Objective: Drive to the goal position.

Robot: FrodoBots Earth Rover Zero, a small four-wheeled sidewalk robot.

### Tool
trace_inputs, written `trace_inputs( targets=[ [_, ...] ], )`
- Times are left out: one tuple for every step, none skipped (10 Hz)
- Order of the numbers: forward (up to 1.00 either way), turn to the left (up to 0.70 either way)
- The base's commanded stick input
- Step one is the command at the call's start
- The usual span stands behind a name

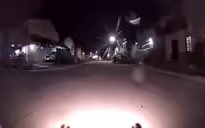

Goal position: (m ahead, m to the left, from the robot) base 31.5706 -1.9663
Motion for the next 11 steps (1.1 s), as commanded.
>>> trace_inputs(
  targets=[
    [0.70,0.00],
    [0.70,0.00],
    [0.70,0.00],
    [0.70,0.00],
    [0.70,0.00],
    [0.70,0.00],
    [0.70,0.00],
    [0.70,0.00],
    [0.70,0.00],
    [0.70,0.00],
    [0.70,0.00]
  ],
)
